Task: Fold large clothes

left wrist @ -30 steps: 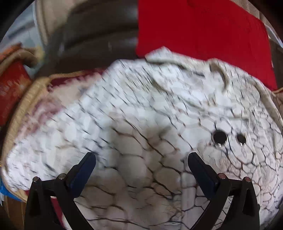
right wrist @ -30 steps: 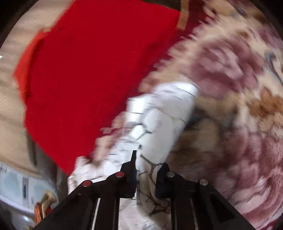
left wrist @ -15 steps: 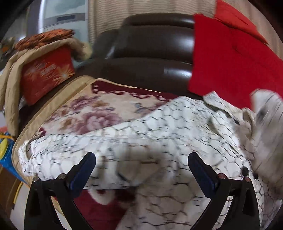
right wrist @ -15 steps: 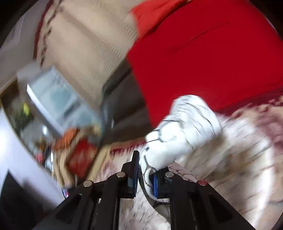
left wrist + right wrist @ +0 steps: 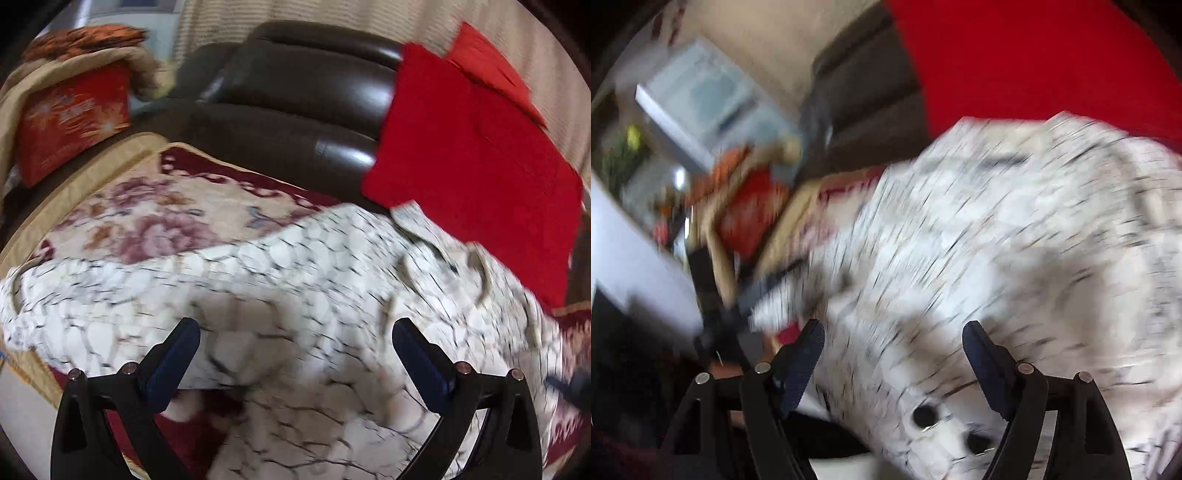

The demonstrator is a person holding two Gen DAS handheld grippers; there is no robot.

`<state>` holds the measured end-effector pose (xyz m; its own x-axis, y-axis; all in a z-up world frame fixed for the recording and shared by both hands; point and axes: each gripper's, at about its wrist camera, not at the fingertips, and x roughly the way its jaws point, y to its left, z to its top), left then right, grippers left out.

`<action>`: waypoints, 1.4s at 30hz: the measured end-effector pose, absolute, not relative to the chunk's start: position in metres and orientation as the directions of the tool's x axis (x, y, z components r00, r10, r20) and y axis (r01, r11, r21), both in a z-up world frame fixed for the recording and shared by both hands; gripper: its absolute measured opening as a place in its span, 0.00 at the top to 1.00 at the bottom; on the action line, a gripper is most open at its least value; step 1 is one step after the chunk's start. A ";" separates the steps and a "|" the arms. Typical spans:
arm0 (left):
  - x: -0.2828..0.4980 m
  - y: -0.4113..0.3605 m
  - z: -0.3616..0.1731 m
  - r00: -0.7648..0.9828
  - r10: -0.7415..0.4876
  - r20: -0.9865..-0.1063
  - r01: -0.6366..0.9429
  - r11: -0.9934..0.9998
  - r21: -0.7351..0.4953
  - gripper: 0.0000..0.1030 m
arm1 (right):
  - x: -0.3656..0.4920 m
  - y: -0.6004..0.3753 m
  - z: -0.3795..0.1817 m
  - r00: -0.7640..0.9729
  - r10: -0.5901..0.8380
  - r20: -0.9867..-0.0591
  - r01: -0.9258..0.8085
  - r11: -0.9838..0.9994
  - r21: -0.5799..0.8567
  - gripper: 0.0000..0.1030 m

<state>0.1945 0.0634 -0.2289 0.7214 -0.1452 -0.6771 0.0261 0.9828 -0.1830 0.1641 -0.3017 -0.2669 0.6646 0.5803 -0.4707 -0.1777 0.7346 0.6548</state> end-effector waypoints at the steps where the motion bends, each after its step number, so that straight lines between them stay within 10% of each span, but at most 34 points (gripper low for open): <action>1: 0.194 0.055 -0.231 0.714 -0.156 -0.683 0.053 0.984 -0.169 0.00 | 0.167 -0.309 -0.263 0.689 0.550 -0.472 -0.146 0.743 0.653 0.22; 9: 0.207 0.015 -0.271 0.604 -0.063 -0.795 0.109 0.994 0.004 0.00 | 0.203 -0.315 -0.325 0.530 0.447 -0.721 0.128 0.798 0.589 0.28; 27: 0.119 0.363 -0.218 0.563 0.273 -0.780 -0.671 0.702 -0.238 0.00 | 0.175 -0.289 -0.251 0.716 0.520 -0.466 -0.111 0.743 0.660 0.26; 42: 0.108 0.435 -0.342 0.708 -0.208 -0.675 -0.625 0.259 -0.736 0.00 | 0.186 -0.283 -0.259 0.715 0.504 -0.485 -0.106 0.763 0.638 0.26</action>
<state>0.1084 0.4353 -0.3422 0.7082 -0.2076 -0.6748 -0.6254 0.2592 -0.7360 0.1865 -0.2830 -0.2588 0.7148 0.5041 -0.4847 -0.1059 0.7631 0.6375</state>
